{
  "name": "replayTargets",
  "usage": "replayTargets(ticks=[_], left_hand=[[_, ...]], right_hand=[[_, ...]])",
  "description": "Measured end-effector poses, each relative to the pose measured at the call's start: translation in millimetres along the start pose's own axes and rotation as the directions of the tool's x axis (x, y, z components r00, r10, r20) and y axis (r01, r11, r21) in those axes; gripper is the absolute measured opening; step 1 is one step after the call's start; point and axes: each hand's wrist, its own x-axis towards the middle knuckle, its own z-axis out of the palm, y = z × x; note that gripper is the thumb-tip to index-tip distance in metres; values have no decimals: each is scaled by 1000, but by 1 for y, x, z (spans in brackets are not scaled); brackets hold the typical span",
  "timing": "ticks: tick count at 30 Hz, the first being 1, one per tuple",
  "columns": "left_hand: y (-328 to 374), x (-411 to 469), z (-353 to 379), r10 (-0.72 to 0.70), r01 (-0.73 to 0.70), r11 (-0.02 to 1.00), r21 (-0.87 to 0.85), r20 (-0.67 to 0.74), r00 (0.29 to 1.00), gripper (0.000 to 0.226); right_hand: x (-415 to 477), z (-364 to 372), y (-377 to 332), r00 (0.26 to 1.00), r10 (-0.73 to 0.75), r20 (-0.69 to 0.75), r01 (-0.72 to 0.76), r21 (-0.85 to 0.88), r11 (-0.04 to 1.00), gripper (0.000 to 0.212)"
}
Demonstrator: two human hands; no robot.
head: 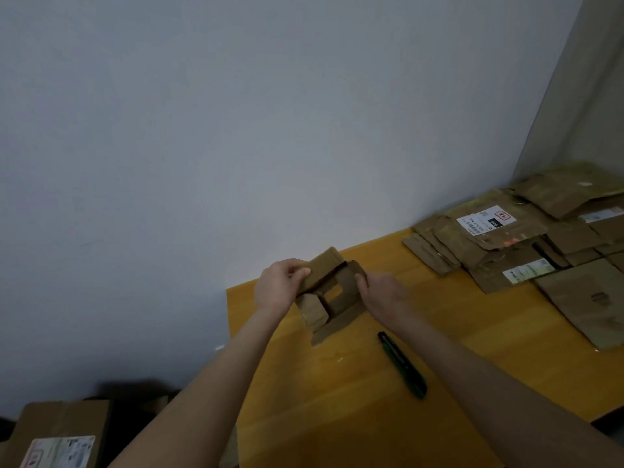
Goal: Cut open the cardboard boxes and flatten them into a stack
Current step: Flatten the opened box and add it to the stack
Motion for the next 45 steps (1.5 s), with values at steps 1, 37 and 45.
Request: replayTargets(ticks=[1,37,45], left_hand=[[-4,-2,3,-81,72,989,-129,-62,995,35],[-40,3,3,-153,591,495,-637,606,781,54],[-34,-7,3,-56,506,523,-686,564,824,31]], right_hand=[[-1,0,-3,999,18,-33,-20,-43,999,39],[-28,-8,18,932,162,323,-360,784,506,33],[-18,-6,36,861,77,502,-460,707,537,110]])
